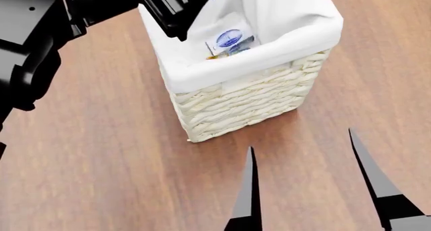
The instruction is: Pick up the alphabet soup and the cream cheese box, and put them in the basket.
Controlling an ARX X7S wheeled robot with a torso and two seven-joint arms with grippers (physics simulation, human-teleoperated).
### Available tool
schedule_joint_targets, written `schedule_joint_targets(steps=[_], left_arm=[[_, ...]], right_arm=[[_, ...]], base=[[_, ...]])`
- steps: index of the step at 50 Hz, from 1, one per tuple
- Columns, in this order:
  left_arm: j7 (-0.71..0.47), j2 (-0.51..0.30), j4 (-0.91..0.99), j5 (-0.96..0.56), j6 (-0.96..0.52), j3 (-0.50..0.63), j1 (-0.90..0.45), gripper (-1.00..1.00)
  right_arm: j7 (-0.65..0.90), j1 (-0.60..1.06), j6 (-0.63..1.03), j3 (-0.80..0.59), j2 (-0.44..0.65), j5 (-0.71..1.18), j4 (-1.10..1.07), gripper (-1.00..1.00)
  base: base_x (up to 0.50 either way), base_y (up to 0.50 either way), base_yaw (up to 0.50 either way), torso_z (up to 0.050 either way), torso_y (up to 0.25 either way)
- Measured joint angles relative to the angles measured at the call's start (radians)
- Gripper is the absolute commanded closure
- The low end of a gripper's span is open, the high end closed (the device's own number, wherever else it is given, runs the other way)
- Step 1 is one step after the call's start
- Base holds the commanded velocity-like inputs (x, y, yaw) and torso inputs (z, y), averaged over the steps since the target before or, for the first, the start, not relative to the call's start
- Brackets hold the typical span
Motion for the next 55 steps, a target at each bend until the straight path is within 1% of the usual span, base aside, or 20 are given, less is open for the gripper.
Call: schedule_joint_targets(steps=[4,8,12,18,25,36,41,46,55], left_arm=[[-0.001,0.0,0.0,0.009,0.003,-0.023,0.001,-1.0],[-0.025,0.0,0.002,0.005,0.04,-0.047,0.006,-1.0],[-0.114,-0.015,0.048,0.006,0.107,-0.069,0.04,-1.0],[-0.339,-0.095,0.303,0.02,0.153,-0.09,0.167,-1.0],[-0.611,-0.184,0.604,0.09,0.188,-0.092,0.336,-1.0],[-0.929,-0.31,1.015,0.217,0.227,-0.079,0.611,-1.0],[-1.045,-0.365,1.185,0.275,0.231,-0.076,0.728,-1.0],[-1.135,-0.416,1.327,0.325,0.239,-0.07,0.838,-1.0],[-1.234,-0.478,1.484,0.382,0.256,-0.065,0.973,-1.0]], right_arm=[[-0.001,0.002,0.004,0.001,-0.002,0.003,-0.002,-1.0],[-0.003,0.004,0.007,0.002,-0.003,0.007,-0.004,-1.0],[-0.005,0.004,0.007,0.002,-0.006,0.008,-0.004,-1.0],[-0.011,0.006,0.005,0.0,-0.012,0.009,0.0,-1.0],[-0.019,0.01,0.007,-0.002,-0.024,0.009,0.004,-1.0],[-0.028,0.009,0.002,-0.008,-0.04,0.004,0.011,-1.0],[-0.036,0.004,-0.011,-0.015,-0.053,-0.003,0.024,-1.0],[-0.047,0.003,-0.021,-0.021,-0.068,-0.005,0.035,-1.0],[-0.062,0.0,-0.034,-0.032,-0.089,-0.012,0.048,-1.0]], base=[[0.0,0.0,0.0,0.0,0.0],[0.0,0.0,0.0,0.0,0.0],[0.0,0.0,0.0,0.0,0.0],[0.0,0.0,0.0,0.0,0.0],[0.0,0.0,0.0,0.0,0.0],[0.0,0.0,0.0,0.0,0.0],[0.0,0.0,0.0,0.0,0.0],[0.0,0.0,0.0,0.0,0.0],[0.0,0.0,0.0,0.0,0.0]])
